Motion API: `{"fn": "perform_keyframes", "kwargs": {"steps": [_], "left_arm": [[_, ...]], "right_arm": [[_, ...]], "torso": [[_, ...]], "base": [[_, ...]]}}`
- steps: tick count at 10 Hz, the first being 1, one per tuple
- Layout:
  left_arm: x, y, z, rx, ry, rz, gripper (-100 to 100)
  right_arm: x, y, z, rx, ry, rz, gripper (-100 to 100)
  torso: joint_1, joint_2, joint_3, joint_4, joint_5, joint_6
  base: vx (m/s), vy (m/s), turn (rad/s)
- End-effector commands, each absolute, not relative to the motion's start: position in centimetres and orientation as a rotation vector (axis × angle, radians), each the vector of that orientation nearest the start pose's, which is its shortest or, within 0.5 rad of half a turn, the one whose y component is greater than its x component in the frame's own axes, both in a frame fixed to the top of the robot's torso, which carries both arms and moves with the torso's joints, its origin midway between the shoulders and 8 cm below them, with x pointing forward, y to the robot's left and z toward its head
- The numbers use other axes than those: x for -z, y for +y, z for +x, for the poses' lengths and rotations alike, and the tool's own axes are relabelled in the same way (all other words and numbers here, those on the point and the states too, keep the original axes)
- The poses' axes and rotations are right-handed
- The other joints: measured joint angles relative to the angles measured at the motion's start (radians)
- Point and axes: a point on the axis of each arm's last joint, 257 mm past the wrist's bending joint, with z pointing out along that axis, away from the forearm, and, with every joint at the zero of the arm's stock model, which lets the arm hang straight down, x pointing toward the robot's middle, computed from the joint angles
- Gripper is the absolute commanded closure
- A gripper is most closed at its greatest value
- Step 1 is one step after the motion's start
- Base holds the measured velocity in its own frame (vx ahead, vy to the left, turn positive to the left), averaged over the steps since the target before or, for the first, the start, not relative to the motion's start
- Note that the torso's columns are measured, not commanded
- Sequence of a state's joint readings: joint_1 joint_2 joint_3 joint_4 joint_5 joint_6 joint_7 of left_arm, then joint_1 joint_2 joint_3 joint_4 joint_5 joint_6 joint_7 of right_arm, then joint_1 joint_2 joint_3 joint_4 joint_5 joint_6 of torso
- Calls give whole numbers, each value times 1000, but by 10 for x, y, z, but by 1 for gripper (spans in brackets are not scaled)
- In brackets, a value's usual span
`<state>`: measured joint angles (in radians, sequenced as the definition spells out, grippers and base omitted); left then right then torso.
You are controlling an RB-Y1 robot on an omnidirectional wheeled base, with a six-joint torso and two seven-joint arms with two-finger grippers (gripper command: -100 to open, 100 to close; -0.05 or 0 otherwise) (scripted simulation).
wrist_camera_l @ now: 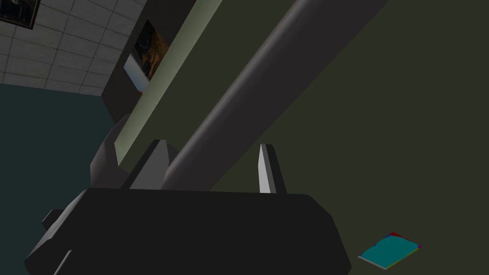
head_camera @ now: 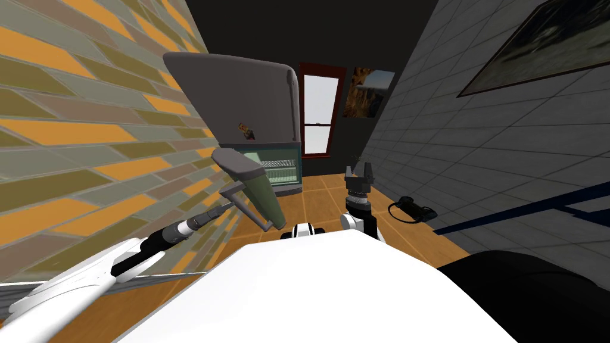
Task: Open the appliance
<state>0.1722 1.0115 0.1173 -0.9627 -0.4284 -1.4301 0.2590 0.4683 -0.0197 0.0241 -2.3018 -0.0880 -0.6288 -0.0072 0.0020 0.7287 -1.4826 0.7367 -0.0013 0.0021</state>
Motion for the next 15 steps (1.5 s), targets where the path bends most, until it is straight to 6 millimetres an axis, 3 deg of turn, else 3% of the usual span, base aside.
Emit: {"fn": "perform_keyframes", "kwargs": {"steps": [1,7,15], "left_arm": [[174,444,338,1068,1732,167,100],[176,421,322,1130,1746,245,100],[176,385,298,1229,1753,371,100]], "right_arm": [[-66,-274,316,-1435,443,560,0],[-66,-274,316,-1435,444,560,0],[-66,-274,316,-1435,444,560,0]], "torso": [[-1,1,0,0,0,0],[8,6,4,1,3,-1],[3,-2,-1,-1,1,2]], "base": [[-70,161,52],[-61,195,7],[-47,234,-11]]}}
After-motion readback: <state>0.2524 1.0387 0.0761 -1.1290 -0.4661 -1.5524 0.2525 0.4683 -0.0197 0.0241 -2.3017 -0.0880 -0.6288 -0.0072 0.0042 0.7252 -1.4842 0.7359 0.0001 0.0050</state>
